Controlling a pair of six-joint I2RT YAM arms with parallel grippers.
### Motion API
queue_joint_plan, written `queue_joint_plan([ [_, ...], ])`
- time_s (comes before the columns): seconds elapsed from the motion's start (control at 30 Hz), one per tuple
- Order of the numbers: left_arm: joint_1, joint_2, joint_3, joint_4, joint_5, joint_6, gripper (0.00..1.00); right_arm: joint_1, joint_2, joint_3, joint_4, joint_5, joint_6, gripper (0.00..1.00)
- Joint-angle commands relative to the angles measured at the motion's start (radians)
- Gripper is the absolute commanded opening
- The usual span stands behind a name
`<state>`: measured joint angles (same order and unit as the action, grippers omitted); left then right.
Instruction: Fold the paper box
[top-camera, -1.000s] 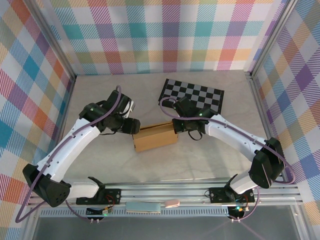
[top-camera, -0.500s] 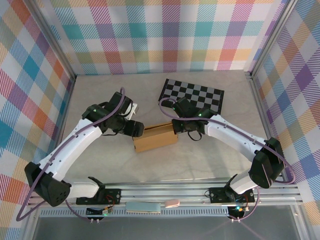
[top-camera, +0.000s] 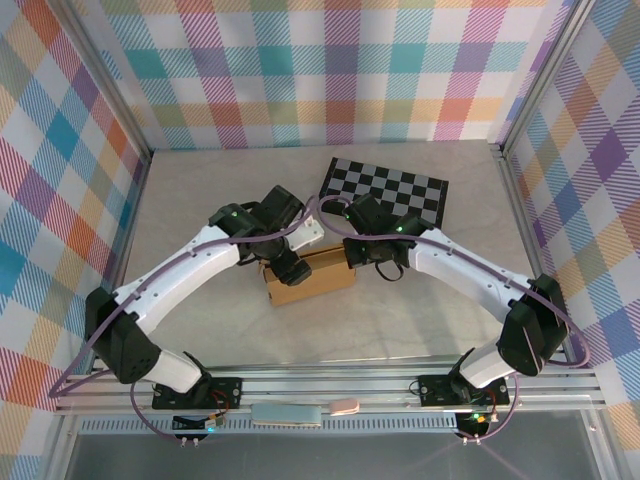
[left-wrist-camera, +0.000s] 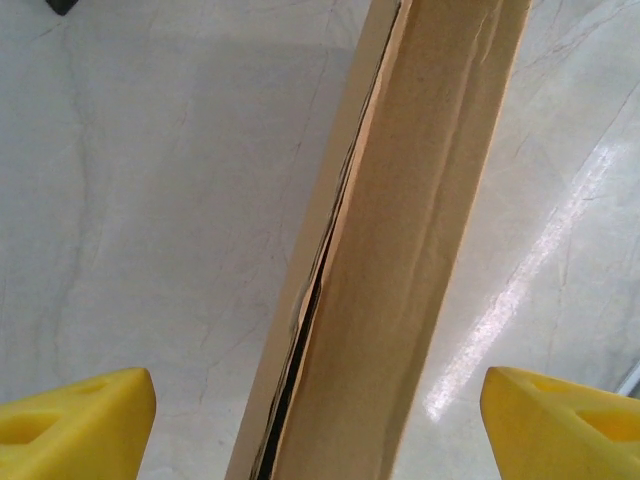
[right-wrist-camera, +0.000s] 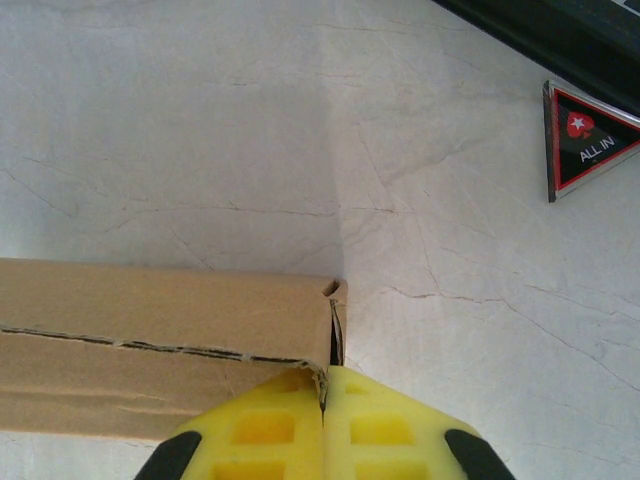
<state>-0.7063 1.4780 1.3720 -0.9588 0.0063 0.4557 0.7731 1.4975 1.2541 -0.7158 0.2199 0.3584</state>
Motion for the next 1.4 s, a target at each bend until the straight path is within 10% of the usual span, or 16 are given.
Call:
queue_joint_plan([
  [0.0,-0.008,0.012,-0.038,0.036,0.004,0.072,0.83,0.005,0.035,0.022,-0.065,-0.03,-0.003,0.0],
  [0.57,-0.027,-0.037,-0.168,0.093,-0.036,0.054,0.52,0.001,0.058,0.064,-0.104,-0.059,0.029,0.0],
  [1.37,-0.03,-0.035,-0.173,0.113,-0.041,0.101,0.51,-0.128,-0.007,0.069,-0.122,-0.312,0.155,0.24],
])
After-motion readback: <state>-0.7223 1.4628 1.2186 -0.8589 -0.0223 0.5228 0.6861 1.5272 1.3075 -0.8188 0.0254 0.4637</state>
